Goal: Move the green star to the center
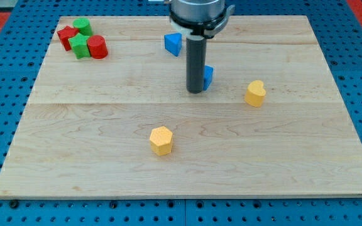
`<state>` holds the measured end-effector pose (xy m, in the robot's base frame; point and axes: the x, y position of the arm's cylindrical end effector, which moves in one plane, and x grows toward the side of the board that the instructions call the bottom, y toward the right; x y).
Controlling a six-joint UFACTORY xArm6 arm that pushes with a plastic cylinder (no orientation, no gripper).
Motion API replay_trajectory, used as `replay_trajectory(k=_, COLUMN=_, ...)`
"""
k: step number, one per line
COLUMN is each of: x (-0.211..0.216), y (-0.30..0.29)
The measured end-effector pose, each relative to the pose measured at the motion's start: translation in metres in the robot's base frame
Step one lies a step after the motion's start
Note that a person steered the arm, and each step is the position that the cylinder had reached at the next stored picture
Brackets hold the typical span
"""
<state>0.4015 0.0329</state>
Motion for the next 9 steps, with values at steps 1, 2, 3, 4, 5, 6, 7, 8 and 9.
replay_trajectory(k=1, x=-0.011, y=0.022)
replay_trajectory(k=2, x=0.021, y=-0.046)
replay_trajectory(k=3, x=0.027, y=-0.162)
replay_trajectory(k=4, x=0.012, y=-0.25)
replay_trajectory(k=5, x=-0.041, y=-0.277)
replay_trajectory(k=6, x=-0.097, y=-0.275)
replay_trajectory(k=7, x=-0.098, y=-0.241)
replay_trajectory(k=8, x=-0.1, y=-0.2)
replay_trajectory(k=9, x=-0.101, y=-0.195)
